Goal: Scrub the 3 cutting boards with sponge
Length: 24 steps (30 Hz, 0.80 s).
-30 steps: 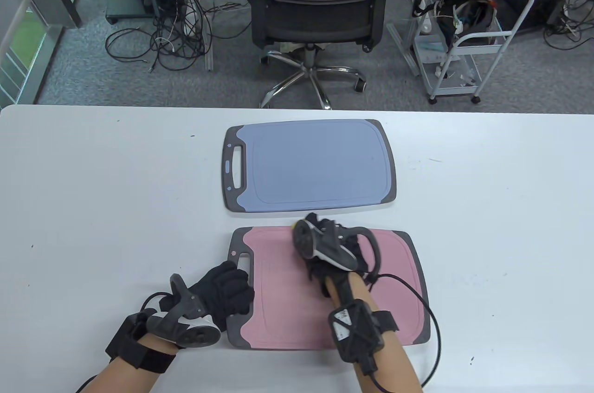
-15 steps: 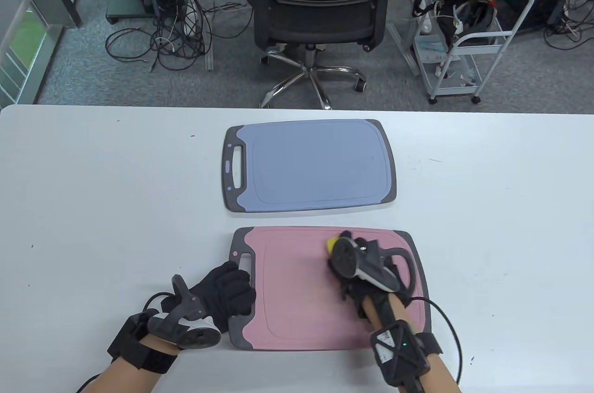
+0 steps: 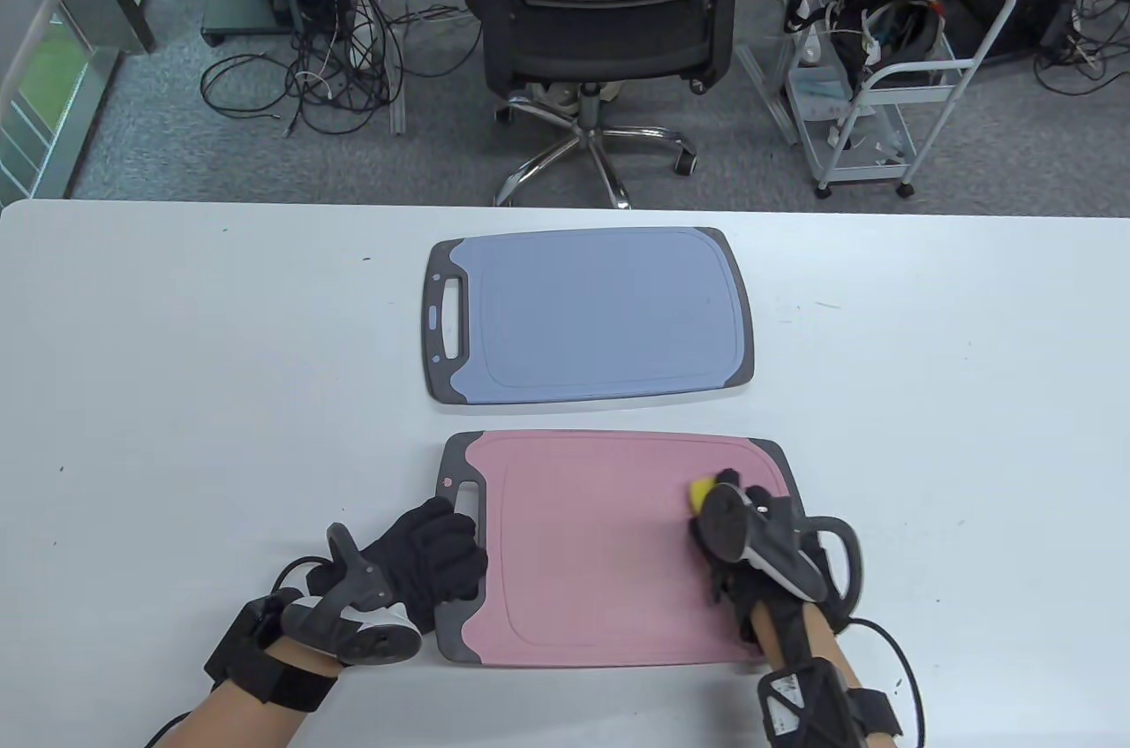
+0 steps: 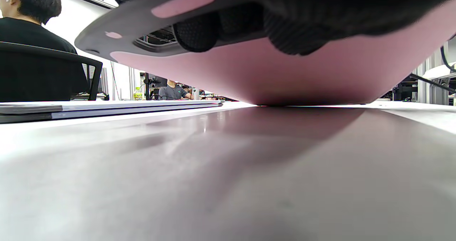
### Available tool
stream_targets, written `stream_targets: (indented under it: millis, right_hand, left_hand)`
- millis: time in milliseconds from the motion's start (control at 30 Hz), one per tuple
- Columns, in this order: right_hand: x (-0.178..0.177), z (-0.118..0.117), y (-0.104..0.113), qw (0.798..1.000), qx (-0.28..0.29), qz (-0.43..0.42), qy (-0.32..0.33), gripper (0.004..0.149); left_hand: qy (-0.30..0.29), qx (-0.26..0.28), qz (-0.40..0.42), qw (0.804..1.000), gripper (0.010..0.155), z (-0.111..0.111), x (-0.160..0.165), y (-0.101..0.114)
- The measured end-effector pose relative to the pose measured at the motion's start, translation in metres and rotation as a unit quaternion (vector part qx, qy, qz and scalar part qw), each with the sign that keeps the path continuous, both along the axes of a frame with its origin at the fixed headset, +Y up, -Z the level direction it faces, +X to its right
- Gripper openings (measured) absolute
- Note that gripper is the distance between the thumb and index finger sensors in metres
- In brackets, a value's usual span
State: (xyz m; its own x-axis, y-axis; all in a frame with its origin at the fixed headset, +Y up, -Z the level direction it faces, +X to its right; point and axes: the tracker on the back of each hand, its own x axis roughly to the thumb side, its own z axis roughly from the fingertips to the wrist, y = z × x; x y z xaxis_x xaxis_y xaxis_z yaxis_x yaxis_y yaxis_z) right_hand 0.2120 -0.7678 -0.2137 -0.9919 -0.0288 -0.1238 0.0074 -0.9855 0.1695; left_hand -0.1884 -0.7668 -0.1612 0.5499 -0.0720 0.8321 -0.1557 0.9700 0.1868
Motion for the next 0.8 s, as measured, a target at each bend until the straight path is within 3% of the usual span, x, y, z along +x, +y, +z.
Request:
stream_targets:
  millis: [100, 200, 300, 433, 500, 600, 667, 800]
  right_hand:
    - [0.032, 0.005, -0.005, 0.997, -0.016, 0.000, -0.077, 0.071]
    - [0.003, 0.004, 0.000, 0.999, -0.006, 0.015, -0.044, 0.071]
    - [-0.078, 0.006, 0.013, 0.993, 0.002, -0.026, 0.117, 0.071]
    - [-0.200, 0.036, 0.033, 0.947, 0.018, -0.038, 0.319, 0.072]
    - [-0.226, 0.045, 0.037, 0.930, 0.034, -0.028, 0.364, 0.072]
    - [-0.206, 0.039, 0.033, 0.940, 0.035, -0.021, 0.340, 0.070]
    - [-0.176, 0.034, 0.027, 0.960, 0.035, -0.044, 0.274, 0.070]
    - [-0.077, 0.028, 0.010, 0.991, 0.035, -0.011, 0.132, 0.070]
  left_hand:
    - [0.000, -0.001, 0.000, 1.000, 0.046, 0.000, 0.000, 0.000]
    - [0.001, 0.002, 0.000, 1.000, 0.046, 0.001, 0.000, 0.000]
    - [0.000, 0.007, -0.002, 1.000, 0.045, 0.002, 0.001, 0.000]
    - [0.001, 0.008, -0.002, 1.000, 0.045, 0.002, 0.001, 0.000]
    - [0.001, 0.012, -0.002, 1.000, 0.046, 0.003, 0.001, 0.000]
    - [0.003, 0.007, 0.000, 1.000, 0.045, 0.002, 0.000, 0.000]
    - [0.004, 0.009, -0.002, 1.000, 0.046, 0.002, 0.000, 0.000]
    - [0.002, 0.015, -0.008, 1.000, 0.046, 0.003, 0.002, 0.000]
